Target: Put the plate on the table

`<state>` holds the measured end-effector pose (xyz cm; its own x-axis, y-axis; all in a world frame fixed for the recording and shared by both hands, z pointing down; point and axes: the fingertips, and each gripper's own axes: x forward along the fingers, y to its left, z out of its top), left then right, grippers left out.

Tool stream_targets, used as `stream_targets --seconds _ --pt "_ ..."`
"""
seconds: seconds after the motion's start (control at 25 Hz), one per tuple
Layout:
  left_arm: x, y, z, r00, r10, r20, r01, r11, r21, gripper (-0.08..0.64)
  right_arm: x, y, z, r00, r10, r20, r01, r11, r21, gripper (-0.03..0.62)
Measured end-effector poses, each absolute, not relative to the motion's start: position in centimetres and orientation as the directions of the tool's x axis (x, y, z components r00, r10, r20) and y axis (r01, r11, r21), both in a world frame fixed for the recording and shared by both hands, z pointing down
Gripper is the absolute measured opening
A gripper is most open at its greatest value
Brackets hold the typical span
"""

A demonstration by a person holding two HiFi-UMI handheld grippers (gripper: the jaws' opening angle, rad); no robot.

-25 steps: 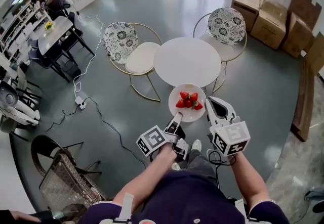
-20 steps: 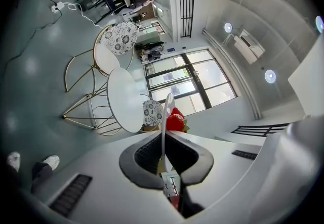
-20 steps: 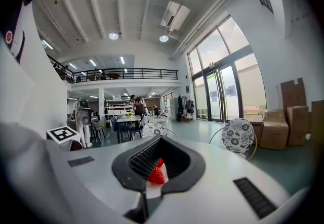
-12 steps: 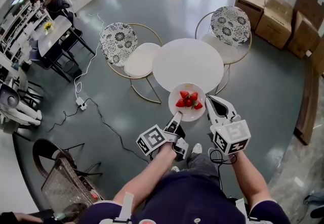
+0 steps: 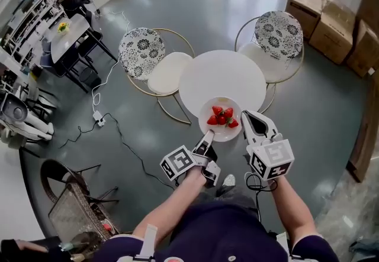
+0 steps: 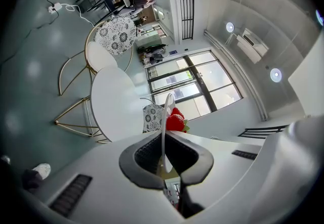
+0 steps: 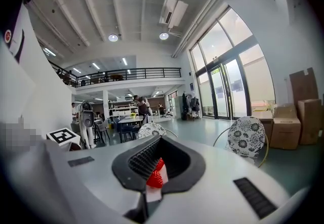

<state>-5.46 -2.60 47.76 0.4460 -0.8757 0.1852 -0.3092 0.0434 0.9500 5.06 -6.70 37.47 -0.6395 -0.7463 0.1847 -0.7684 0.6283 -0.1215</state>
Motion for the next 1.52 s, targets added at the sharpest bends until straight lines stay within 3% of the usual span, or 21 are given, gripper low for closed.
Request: stream_targets --seconds 0.68,1.52 --pt "-5.1 -8.2 51.4 0.397 -0.883 0.249 -0.303 0.13 0.944 0.011 6.1 -12.8 40.3 -0.64 -0.731 0.236 -0.765 0.632 -0.118 0.005" --pt "-7.4 -16.4 61.9 0.453 -0.799 0.396 -0.336 0.258 0.906 0.011 4.3 -21.6 47.9 -0.565 -0.716 0.411 -0.807 0.582 -0.096 0.005"
